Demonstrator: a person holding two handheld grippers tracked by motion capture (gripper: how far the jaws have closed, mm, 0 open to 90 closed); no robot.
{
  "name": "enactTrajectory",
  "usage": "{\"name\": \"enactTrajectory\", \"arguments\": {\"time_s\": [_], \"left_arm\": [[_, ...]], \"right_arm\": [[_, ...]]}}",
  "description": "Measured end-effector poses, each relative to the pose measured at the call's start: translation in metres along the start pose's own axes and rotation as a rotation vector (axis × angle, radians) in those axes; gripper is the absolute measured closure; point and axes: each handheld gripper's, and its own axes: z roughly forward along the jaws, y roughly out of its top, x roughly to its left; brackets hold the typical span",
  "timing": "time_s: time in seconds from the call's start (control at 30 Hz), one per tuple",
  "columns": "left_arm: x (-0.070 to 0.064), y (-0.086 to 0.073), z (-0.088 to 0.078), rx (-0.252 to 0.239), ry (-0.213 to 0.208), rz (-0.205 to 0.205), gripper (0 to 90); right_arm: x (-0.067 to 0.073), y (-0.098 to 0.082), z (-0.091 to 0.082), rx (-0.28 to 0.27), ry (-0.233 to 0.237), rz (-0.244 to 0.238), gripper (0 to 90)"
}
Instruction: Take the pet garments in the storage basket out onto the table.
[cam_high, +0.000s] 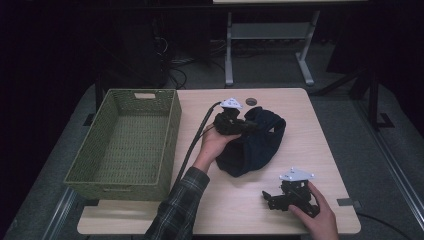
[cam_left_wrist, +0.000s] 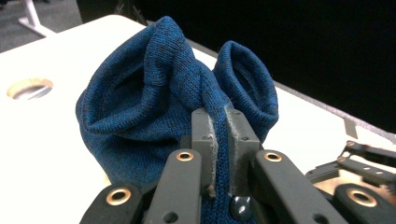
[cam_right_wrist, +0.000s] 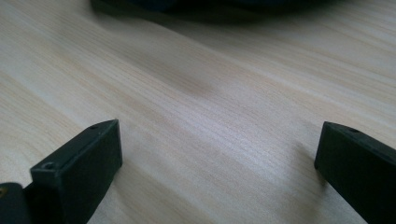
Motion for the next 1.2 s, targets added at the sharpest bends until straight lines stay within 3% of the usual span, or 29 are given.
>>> {"name": "enactTrajectory", "arguments": {"time_s": [0.27, 0.5, 0.83, 0.97, 1.2], "left_arm": [[0.008, -0.011, 0.019, 0.051, 0.005, -0.012, 79.7], [0.007, -0.01, 0.017, 0.065, 0.04, 0.0, 62.3], [-0.004, -0.002, 0.003, 0.087, 0.133, 0.072, 27.4], [-0.01, 0.001, -0.005, 0.111, 0.16, 0.082, 16.4], [-0.015, -0.005, -0.025, 0.059, 0.174, 0.037, 13.3]], "right_arm": [[0.0, 0.0, 0.0, 0.003, 0.001, 0.002, 0.4], [0.0, 0.0, 0.0, 0.003, 0.0, 0.002, 0.5], [0.0, 0.0, 0.0, 0.002, 0.001, 0.003, 0.4], [0.001, 0.0, 0.0, 0.005, 0.003, 0.009, 0.4], [0.001, 0.0, 0.0, 0.006, 0.002, 0.008, 0.4]]}}
